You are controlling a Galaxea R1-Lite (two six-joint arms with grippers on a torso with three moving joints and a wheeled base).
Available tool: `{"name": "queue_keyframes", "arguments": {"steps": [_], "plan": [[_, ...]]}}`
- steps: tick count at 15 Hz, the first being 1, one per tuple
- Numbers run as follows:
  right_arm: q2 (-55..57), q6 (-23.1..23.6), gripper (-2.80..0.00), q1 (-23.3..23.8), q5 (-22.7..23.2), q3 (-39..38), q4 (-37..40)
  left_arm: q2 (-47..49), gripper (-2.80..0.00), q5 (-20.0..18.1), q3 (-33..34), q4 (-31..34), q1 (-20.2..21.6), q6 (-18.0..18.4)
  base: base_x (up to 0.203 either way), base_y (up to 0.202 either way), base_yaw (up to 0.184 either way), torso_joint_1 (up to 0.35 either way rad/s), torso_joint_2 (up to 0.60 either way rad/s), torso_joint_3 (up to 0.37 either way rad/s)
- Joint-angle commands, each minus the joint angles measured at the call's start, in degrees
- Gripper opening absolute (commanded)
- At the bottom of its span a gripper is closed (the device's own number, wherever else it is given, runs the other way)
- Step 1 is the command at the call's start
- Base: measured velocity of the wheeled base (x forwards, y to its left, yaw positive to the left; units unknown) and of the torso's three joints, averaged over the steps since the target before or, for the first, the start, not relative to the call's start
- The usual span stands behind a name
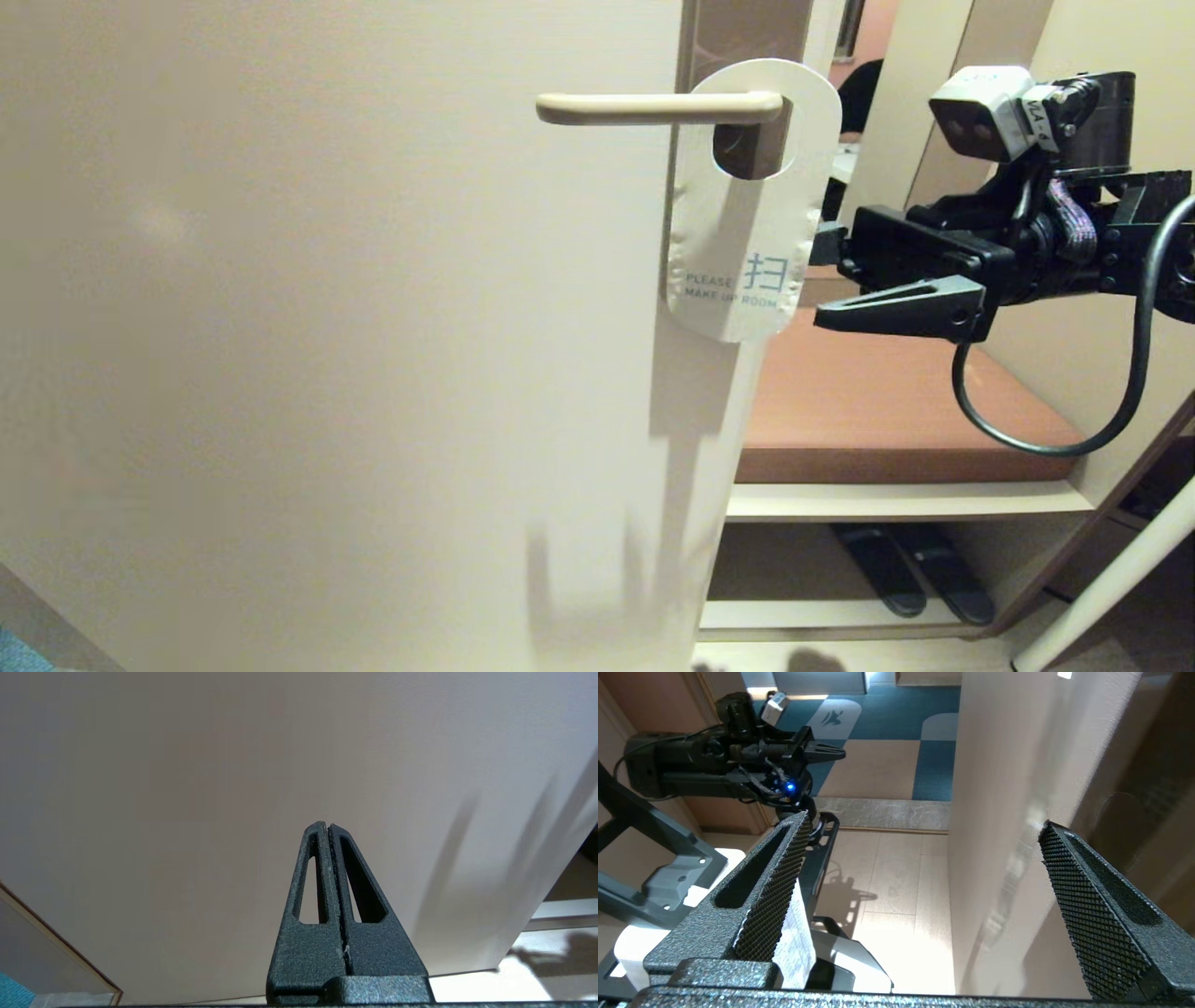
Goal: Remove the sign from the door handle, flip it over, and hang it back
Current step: Take down the sign
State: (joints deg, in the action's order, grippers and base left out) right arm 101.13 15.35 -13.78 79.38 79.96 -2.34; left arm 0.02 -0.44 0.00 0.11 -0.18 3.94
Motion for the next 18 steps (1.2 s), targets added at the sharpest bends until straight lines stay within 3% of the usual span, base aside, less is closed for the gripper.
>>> {"name": "queue_keyframes", "arguments": {"steps": [1,18], "plan": [[0.0,0.1,0.0,-0.6,0.1,0.0,-0.1,0.0,-2.8,0.0,0.0,0.0,0.0,0.0,0.0,0.0,0.0,0.0,0.0,0.0],[1.3,0.1,0.0,-4.2,-3.2,0.7,-2.5,0.0,-2.8,0.0,0.0,0.0,0.0,0.0,0.0,0.0,0.0,0.0,0.0,0.0]]}}
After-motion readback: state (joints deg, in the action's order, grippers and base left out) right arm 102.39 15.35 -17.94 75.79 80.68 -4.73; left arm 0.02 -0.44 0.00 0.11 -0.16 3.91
